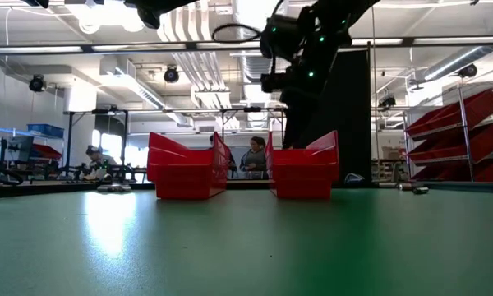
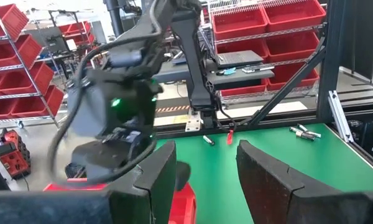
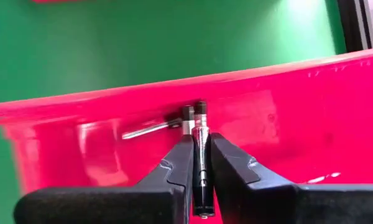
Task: Sort batteries
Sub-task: Put the silver battery into the right red bin
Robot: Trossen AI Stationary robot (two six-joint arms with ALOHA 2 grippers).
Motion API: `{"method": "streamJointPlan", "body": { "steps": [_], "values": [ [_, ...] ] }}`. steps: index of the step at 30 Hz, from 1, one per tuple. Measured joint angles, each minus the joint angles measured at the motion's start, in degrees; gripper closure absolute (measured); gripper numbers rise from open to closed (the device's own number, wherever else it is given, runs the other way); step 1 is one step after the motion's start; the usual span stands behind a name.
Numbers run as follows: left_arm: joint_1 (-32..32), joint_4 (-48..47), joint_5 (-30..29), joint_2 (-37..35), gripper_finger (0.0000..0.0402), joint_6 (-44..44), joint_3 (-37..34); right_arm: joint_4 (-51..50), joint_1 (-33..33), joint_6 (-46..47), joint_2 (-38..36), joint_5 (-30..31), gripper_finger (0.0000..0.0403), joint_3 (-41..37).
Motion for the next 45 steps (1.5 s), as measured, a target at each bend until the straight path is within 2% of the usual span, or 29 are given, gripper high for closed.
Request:
{"method": "streamJointPlan", "body": {
  "steps": [15, 26, 36, 45],
  "values": [
    [0.0, -0.4, 0.0, 0.0, 0.0252, 0.1, 0.0, -0.7, -5.9, -12.5, 9.4, -3.2, 0.0365, 4.2],
    [0.0, -0.4, 0.0, 0.0, 0.0252, 0.2, 0.0, 2.2, -7.4, -12.7, 14.5, -3.0, 0.0365, 5.1],
    [0.0, -0.6, 0.0, 0.0, 0.0252, 0.2, 0.0, 3.0, -7.5, -12.1, 14.7, -3.0, 0.0364, 5.2],
    [0.0, -0.6, 0.0, 0.0, 0.0252, 0.2, 0.0, 4.0, -7.4, -12.0, 14.8, -3.0, 0.0326, 5.1]
  ]
}}
